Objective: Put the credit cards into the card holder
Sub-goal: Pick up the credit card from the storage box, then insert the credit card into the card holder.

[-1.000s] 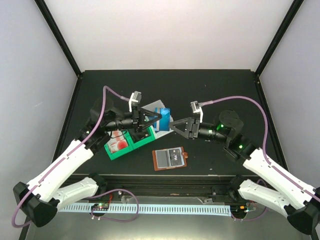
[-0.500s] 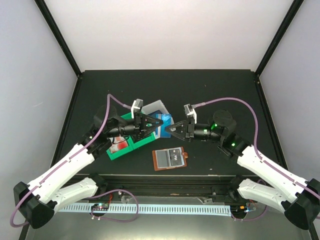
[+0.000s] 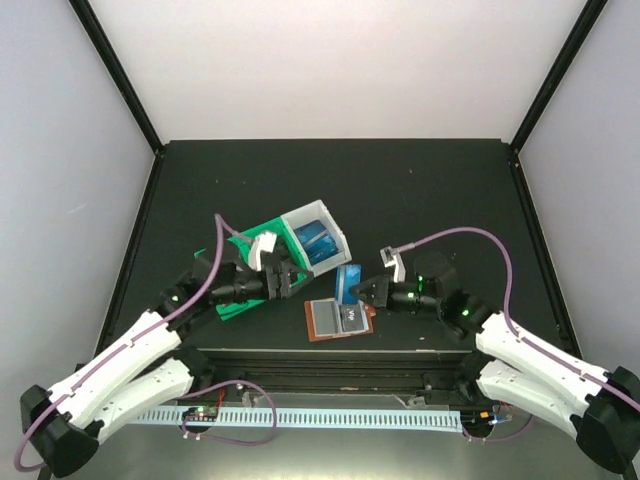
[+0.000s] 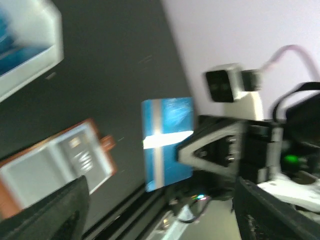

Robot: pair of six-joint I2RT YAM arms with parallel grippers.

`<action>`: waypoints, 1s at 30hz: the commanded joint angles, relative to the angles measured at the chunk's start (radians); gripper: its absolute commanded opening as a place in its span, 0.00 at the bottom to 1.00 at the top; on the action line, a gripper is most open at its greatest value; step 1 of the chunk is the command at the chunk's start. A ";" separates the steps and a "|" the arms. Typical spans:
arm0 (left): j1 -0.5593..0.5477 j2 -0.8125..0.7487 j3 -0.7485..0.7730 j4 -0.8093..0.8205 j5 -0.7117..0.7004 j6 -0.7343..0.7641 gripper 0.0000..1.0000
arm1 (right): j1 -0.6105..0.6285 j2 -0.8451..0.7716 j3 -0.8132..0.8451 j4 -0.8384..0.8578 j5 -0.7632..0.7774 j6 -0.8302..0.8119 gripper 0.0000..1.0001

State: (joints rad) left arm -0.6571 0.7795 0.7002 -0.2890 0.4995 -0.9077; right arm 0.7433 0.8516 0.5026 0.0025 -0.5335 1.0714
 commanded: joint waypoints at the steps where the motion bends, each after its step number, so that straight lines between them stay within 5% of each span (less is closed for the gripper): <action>1: -0.012 0.020 -0.140 -0.064 -0.095 0.134 0.76 | -0.006 0.016 -0.088 -0.107 0.096 -0.119 0.01; 14: -0.166 0.266 -0.263 0.143 -0.294 0.081 0.30 | 0.002 0.423 -0.087 0.118 0.023 -0.198 0.01; 30: -0.287 0.482 -0.255 0.143 -0.464 0.044 0.21 | 0.003 0.586 -0.078 0.203 -0.055 -0.149 0.01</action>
State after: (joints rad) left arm -0.9180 1.2381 0.4400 -0.1555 0.1188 -0.8482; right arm 0.7452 1.4151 0.4141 0.1654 -0.5697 0.8925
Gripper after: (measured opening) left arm 0.217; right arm 0.020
